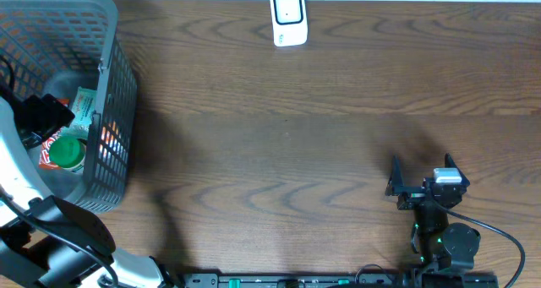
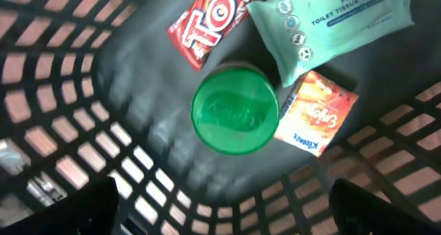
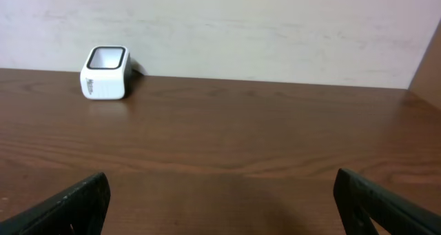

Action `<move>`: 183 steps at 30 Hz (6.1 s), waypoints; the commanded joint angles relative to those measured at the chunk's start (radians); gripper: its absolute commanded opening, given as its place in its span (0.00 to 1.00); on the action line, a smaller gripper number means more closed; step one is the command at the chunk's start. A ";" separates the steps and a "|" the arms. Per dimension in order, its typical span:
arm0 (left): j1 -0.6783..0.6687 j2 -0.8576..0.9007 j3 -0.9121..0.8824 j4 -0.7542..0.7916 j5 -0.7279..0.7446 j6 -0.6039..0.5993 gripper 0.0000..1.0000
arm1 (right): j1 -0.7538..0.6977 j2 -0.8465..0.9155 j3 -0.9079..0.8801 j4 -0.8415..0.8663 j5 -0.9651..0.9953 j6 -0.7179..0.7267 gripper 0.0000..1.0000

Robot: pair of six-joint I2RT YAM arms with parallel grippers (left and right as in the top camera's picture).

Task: Scan the item barcode
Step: 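Move the left gripper over the basket toward the green-lidded jar, then lower the left gripper into the basket and grasp the green-lidded jar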

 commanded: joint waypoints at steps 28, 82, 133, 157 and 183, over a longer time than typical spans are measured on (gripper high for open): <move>-0.001 0.047 -0.139 0.164 0.159 0.523 0.98 | -0.002 -0.005 -0.002 -0.003 0.005 0.013 0.99; 0.058 0.049 -0.457 0.584 0.249 0.798 0.98 | -0.002 -0.005 -0.002 -0.003 0.005 0.013 0.99; 0.079 0.048 -0.457 0.530 0.196 0.089 0.98 | -0.002 -0.005 -0.002 -0.003 0.005 0.013 0.99; 0.040 0.047 -0.415 0.513 0.322 0.656 0.98 | -0.002 -0.005 -0.002 -0.003 0.005 0.013 0.99; 0.026 0.063 -0.440 0.598 0.198 0.790 0.98 | -0.002 -0.005 -0.002 -0.003 0.005 0.013 0.99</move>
